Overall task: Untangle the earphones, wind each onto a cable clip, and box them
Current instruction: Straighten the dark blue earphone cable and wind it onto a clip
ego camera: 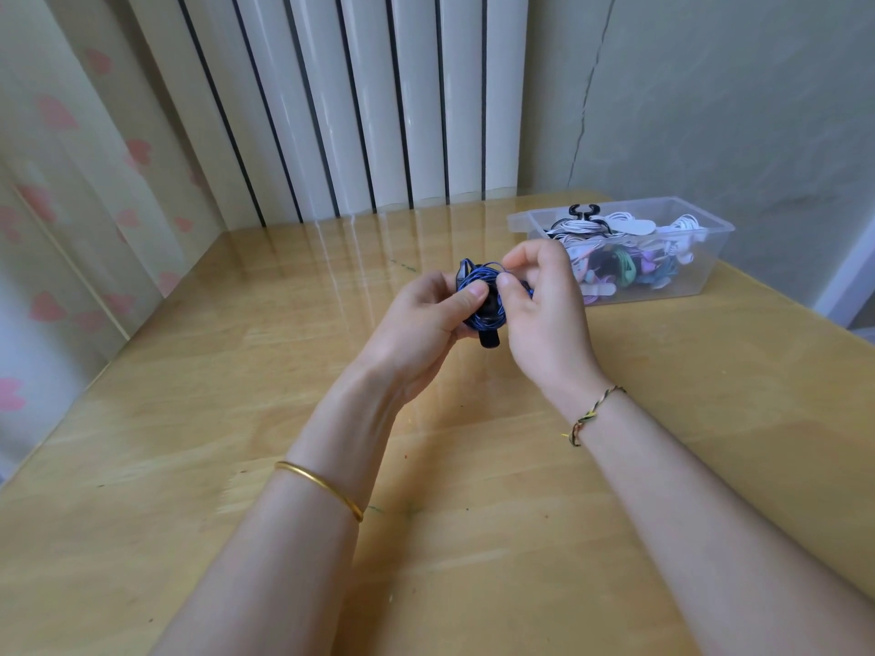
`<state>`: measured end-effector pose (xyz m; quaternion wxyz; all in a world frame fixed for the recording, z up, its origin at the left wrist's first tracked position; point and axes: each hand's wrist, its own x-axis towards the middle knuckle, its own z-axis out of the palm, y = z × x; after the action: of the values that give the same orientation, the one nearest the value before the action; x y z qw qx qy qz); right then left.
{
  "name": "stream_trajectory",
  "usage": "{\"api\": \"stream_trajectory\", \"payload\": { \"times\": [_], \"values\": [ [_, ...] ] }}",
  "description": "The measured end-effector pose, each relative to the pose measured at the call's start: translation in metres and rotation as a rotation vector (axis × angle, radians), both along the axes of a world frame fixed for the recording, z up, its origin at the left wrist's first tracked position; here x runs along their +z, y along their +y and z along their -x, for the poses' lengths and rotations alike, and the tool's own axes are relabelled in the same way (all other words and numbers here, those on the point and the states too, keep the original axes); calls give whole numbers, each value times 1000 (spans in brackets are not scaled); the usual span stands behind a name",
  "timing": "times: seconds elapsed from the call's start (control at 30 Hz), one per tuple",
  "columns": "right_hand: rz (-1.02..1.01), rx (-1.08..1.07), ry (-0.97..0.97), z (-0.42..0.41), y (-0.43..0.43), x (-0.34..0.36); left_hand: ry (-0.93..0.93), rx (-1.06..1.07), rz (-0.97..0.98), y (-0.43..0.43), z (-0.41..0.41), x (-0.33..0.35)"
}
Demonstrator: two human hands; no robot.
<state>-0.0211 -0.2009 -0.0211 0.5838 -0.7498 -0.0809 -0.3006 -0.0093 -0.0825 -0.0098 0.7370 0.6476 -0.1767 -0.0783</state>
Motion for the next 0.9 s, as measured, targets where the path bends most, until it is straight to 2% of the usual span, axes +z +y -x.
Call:
{"api": "stream_trajectory", "payload": {
  "times": [0.23, 0.37, 0.53, 0.7, 0.9],
  "values": [
    [-35, -26, -7, -4, 0, -1, -18, 126, -26, -11, 5, 2],
    [-88, -10, 37, -4, -1, 1, -5, 43, 53, -8, 5, 2],
    [-226, 131, 110, -2, -4, 2, 39, -59, 175, -3, 5, 6],
    [0, 15, -80, -3, -7, 3, 85, -17, 180, -3, 6, 9],
    [140, 34, -135, 1, -2, -3, 115, 138, 81, -4, 4, 10]
  ]
}}
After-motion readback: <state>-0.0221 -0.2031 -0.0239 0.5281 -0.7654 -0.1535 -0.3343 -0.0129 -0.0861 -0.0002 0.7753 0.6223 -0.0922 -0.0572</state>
